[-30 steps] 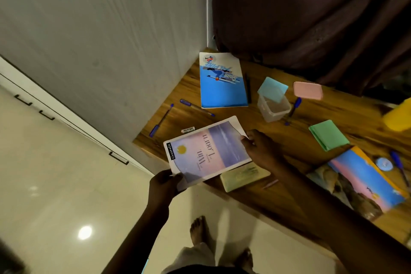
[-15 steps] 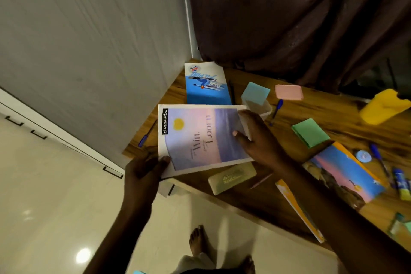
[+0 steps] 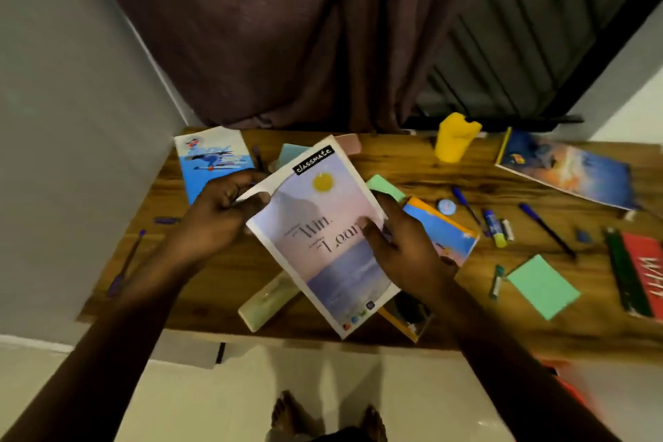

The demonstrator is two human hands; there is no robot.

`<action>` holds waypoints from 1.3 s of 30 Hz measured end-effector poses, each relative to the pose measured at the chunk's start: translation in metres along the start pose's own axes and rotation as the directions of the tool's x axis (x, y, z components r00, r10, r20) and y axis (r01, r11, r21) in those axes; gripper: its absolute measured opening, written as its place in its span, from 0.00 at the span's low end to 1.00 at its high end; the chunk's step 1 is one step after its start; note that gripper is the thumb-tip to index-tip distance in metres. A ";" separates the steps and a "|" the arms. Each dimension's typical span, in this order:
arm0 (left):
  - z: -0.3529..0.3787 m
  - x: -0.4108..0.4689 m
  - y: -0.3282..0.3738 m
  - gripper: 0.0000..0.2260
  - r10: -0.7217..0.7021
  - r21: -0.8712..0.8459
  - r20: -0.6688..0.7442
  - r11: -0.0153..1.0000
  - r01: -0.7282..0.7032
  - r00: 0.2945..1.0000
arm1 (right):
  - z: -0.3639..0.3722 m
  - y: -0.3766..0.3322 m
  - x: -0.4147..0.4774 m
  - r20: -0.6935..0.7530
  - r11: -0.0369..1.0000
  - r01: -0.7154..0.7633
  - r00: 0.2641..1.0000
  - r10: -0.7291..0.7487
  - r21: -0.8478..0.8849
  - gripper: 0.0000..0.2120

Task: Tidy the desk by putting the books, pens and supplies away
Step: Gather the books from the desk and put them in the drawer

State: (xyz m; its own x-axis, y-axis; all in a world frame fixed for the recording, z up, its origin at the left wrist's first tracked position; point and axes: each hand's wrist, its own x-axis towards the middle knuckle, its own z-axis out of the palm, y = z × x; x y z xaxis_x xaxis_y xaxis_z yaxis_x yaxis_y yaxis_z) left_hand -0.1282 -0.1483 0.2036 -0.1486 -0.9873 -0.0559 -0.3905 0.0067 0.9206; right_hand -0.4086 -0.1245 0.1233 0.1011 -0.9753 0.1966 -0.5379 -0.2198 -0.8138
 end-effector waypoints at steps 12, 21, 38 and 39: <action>0.158 0.093 -0.024 0.31 -0.208 -0.103 0.228 0.966 0.236 0.951 | -0.026 0.100 -0.090 -0.117 0.621 -0.445 0.746 0.656 0.645 0.11; 0.229 0.091 -0.082 0.19 -0.265 0.547 0.259 0.833 0.086 0.929 | 0.000 0.130 -0.090 -0.156 0.419 -0.474 0.499 0.852 0.774 0.09; 0.251 0.093 -0.101 0.17 -0.193 0.556 0.183 0.829 0.061 0.964 | -0.015 0.152 -0.097 -0.233 0.801 -0.570 0.767 0.598 0.182 0.18; 0.251 0.091 -0.102 0.17 -0.186 0.545 0.180 0.837 0.059 0.966 | -0.015 0.154 -0.097 -0.221 0.804 -0.570 0.773 0.594 0.170 0.19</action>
State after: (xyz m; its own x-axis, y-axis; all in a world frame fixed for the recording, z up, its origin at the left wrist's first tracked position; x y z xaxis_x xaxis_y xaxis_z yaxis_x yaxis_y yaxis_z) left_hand -0.3298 -0.1988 0.0081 -0.2349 -0.9263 -0.2947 -0.8303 0.0336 0.5563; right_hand -0.5140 -0.0636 -0.0124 -0.4261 -0.8797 -0.2111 -0.3481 0.3748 -0.8593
